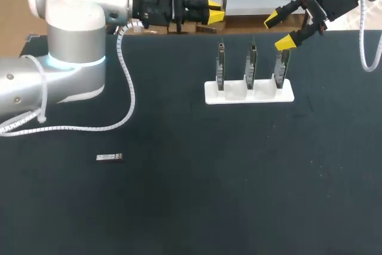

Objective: Pick up the optical module with the left hand, and insert it into the network port with the right hand.

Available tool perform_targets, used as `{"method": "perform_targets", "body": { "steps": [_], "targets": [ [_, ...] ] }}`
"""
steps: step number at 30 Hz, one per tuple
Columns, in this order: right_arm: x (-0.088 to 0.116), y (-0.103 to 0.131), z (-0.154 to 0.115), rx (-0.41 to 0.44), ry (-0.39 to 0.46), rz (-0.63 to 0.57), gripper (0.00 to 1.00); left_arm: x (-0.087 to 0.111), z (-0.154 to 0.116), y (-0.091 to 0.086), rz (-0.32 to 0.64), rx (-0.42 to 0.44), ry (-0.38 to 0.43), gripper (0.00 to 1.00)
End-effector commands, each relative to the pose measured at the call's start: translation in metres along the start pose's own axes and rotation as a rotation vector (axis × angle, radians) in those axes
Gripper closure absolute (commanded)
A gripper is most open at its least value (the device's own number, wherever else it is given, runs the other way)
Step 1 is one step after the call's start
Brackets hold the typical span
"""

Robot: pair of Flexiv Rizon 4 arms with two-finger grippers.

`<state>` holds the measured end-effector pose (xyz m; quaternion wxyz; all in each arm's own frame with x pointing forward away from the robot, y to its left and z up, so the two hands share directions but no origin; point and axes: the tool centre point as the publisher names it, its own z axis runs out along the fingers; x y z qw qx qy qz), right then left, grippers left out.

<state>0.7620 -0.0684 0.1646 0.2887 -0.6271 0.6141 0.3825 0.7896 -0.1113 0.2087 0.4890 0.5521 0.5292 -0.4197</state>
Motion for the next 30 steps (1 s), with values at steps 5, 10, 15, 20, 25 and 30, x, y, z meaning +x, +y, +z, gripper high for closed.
{"method": "perform_targets", "body": {
  "steps": [5, 10, 15, 20, 25, 30],
  "targets": [
    [0.000, 0.000, 0.000, 0.002, 0.001, 0.000, 0.00, 0.001, 0.035, 0.005, 0.011, 0.112, -0.012, 1.00],
    [0.000, 0.000, 0.000, 0.002, 0.001, 0.000, 0.00, 0.001, 0.053, 0.009, 0.009, 0.193, -0.013, 1.00],
    [0.000, 0.000, 0.000, 0.002, 0.001, 0.000, 0.00, 0.001, 0.060, 0.013, 0.001, 0.218, -0.019, 1.00],
    [0.000, 0.000, 0.000, 0.002, 0.001, 0.000, 0.00, 0.002, 0.063, 0.013, -0.049, 0.227, -0.057, 1.00],
    [0.000, 0.000, 0.000, 0.002, 0.001, 0.000, 0.00, 0.004, 0.065, 0.009, -0.078, 0.238, -0.040, 1.00],
    [0.000, 0.000, 0.000, 0.002, 0.001, 0.000, 0.00, 0.001, 0.063, 0.005, -0.074, 0.226, -0.013, 1.00]
  ]
}}
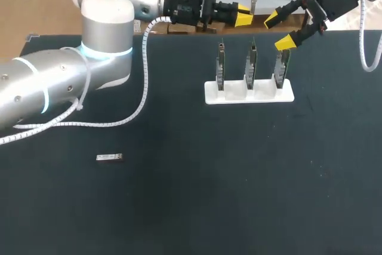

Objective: Pick up the optical module with the left hand, and insert it into the network port with the right hand.

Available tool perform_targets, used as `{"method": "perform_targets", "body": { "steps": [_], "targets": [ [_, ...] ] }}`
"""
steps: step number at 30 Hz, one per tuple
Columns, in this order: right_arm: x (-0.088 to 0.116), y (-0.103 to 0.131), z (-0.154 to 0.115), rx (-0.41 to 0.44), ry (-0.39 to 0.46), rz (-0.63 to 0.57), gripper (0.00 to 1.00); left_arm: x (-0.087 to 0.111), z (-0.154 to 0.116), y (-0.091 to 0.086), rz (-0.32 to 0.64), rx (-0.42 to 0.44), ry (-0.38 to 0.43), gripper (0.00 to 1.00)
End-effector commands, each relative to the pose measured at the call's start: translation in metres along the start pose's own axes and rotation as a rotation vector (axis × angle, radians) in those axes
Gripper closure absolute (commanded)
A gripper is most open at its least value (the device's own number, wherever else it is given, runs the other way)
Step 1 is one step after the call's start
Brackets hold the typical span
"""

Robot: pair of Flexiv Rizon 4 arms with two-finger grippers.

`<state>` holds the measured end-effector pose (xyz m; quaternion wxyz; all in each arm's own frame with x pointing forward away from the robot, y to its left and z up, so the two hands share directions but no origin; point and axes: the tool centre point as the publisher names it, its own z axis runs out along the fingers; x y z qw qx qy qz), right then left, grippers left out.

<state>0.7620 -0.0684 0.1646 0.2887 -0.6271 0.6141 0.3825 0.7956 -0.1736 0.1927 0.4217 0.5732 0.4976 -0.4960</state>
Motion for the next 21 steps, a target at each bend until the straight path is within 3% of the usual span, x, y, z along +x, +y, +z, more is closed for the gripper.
{"method": "perform_targets", "body": {
  "steps": [1, 21],
  "targets": [
    [0.000, 0.000, 0.000, 0.002, 0.001, 0.000, 0.00, -0.005, -0.002, 0.001, 0.002, 0.020, 0.020, 1.00],
    [0.000, 0.000, 0.000, 0.002, 0.001, 0.000, 0.00, 0.004, 0.007, -0.022, -0.015, -0.053, -0.008, 1.00]
  ]
}}
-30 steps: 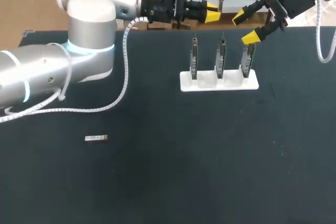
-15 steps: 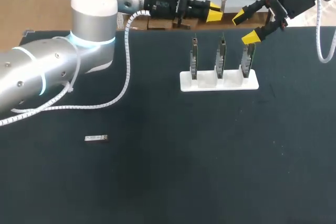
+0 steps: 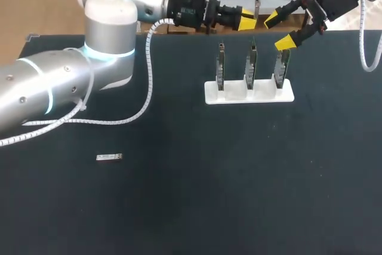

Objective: Pick up the optical module with the left hand, and insert it into the network port with the right hand.

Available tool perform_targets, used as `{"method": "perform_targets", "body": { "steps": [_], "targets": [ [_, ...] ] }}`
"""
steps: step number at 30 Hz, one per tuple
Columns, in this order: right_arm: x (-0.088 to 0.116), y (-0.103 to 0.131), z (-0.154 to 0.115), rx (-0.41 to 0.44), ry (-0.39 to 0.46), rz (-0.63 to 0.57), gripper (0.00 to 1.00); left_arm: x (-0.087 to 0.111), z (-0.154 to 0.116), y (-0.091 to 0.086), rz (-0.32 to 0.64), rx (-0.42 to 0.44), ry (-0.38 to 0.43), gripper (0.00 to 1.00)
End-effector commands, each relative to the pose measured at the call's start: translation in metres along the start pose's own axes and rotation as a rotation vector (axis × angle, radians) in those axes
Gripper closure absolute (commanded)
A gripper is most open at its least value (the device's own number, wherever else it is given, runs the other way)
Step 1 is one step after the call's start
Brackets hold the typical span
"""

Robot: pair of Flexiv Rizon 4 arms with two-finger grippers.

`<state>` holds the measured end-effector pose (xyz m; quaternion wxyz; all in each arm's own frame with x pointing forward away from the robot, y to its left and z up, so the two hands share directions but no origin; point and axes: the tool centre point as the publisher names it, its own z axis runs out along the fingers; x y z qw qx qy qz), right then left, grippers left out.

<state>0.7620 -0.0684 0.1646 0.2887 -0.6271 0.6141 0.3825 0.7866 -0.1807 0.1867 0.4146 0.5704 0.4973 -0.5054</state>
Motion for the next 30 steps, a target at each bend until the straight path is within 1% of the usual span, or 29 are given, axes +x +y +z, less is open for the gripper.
{"method": "perform_targets", "body": {
  "steps": [1, 5, 11, 18, 19, 30],
  "targets": [
    [0.000, 0.000, 0.000, 0.002, 0.001, 0.000, 0.00, 0.000, -0.002, -0.016, 0.002, -0.071, 0.001, 1.00],
    [0.000, 0.000, 0.000, 0.002, 0.001, 0.000, 0.00, 0.001, 0.001, -0.019, -0.010, -0.076, -0.002, 1.00],
    [0.000, 0.000, 0.000, 0.002, 0.001, 0.000, 0.00, 0.002, 0.006, -0.021, -0.019, -0.071, 0.003, 1.00],
    [0.000, 0.000, 0.000, 0.002, 0.001, 0.000, 0.00, 0.009, 0.010, -0.019, -0.053, -0.069, 0.013, 1.00],
    [0.000, 0.000, 0.000, 0.002, 0.001, 0.000, 0.00, 0.010, 0.010, -0.019, -0.057, -0.072, 0.004, 1.00],
    [0.000, 0.000, 0.000, 0.002, 0.001, 0.000, 0.00, 0.010, 0.011, -0.016, -0.060, -0.078, 0.013, 1.00]
  ]
}}
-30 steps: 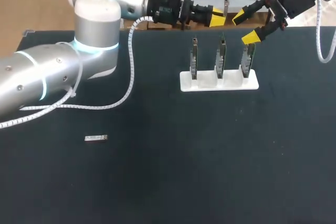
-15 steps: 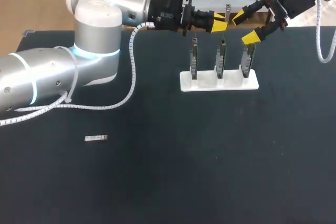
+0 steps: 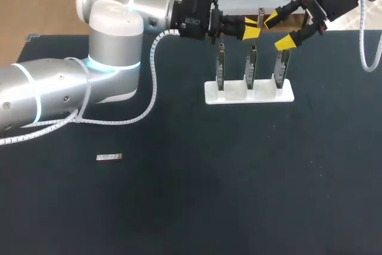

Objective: Pick up the optical module with the left hand, and insert it into the network port with the right hand.

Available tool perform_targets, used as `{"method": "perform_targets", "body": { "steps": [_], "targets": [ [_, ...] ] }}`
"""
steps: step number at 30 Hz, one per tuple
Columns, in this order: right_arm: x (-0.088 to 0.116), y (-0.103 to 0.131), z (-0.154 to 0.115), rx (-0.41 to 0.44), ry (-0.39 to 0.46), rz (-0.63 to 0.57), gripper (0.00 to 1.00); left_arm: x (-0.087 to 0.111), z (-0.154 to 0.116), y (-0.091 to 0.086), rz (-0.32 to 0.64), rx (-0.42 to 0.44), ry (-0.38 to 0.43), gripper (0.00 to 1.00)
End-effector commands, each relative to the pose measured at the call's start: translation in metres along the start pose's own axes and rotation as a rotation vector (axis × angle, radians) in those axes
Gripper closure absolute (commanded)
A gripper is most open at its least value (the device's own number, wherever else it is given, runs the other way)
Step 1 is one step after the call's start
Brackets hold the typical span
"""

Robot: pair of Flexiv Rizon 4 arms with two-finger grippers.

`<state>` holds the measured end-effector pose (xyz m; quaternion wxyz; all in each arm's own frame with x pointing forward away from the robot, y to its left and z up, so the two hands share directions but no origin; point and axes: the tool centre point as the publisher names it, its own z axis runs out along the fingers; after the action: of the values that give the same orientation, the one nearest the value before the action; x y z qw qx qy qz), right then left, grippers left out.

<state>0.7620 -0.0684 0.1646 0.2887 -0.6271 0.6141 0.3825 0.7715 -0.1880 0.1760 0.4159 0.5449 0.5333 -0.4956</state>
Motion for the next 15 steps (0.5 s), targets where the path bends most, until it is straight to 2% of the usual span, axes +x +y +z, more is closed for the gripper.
{"method": "perform_targets", "body": {
  "steps": [1, 15],
  "targets": [
    [-0.0002, 0.0003, 0.0005, 0.002, 0.000, 0.000, 0.00, 0.0011, -0.0001, -0.0024, -0.006, -0.011, -0.001, 1.00],
    [-0.0002, 0.0003, 0.0005, 0.002, 0.000, 0.000, 0.00, 0.0064, -0.0018, -0.0036, -0.039, -0.018, 0.001, 1.00]
  ]
}}
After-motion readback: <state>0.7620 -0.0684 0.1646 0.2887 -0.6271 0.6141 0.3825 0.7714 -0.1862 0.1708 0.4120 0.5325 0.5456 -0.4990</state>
